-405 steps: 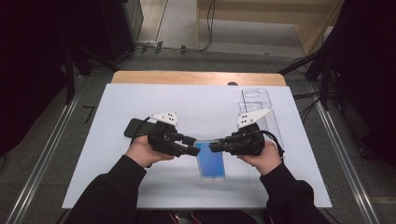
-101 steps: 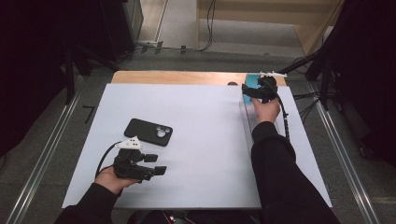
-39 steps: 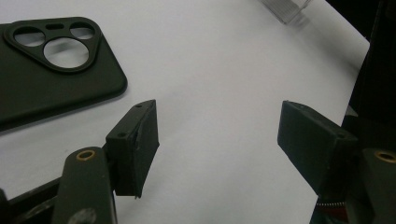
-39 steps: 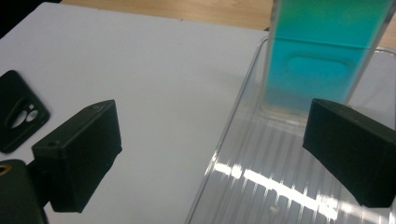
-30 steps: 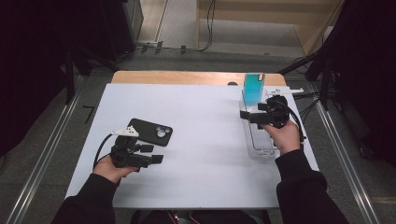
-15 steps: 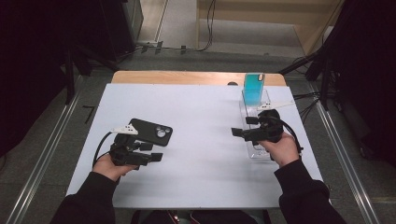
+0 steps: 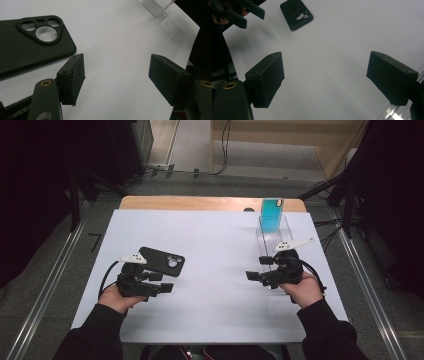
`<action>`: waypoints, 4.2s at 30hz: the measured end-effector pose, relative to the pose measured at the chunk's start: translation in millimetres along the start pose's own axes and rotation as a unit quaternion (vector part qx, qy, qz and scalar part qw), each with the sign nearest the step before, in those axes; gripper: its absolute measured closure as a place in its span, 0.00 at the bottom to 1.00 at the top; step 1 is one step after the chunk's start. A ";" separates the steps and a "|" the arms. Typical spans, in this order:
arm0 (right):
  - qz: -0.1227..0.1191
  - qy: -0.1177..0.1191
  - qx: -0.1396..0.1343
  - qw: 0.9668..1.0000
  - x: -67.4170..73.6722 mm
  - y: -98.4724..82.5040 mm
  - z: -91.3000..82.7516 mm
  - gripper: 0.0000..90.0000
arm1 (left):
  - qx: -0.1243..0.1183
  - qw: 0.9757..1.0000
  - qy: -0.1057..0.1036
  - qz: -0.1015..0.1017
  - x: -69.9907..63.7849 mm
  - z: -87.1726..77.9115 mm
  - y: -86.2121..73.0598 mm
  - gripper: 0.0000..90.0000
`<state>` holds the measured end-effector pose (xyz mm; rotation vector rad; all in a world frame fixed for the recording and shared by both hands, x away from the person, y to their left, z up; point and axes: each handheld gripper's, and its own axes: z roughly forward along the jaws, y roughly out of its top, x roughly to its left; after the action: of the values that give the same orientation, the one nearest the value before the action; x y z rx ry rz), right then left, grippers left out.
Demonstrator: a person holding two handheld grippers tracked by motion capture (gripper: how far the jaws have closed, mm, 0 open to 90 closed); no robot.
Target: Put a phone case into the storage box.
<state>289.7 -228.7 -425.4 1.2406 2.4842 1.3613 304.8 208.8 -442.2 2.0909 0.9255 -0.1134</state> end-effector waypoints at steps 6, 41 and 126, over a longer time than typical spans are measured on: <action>-0.005 0.017 0.014 1.000 5.9 -8.0 -0.9 0.17 | -0.007 1.000 0.003 -0.001 2.5 -1.5 1.3 0.33; -0.034 0.037 0.043 0.998 18.4 -46.0 4.2 0.18 | -0.026 0.998 0.046 -0.040 60.5 -10.1 56.6 0.31; -0.055 0.040 0.037 0.997 22.6 -49.4 9.8 0.18 | 0.055 0.989 0.115 -0.071 84.4 12.4 1.6 1.00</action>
<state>247.5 -221.3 -460.3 1.0639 2.6363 1.3288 369.9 247.7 -481.3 2.1697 1.2310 0.0036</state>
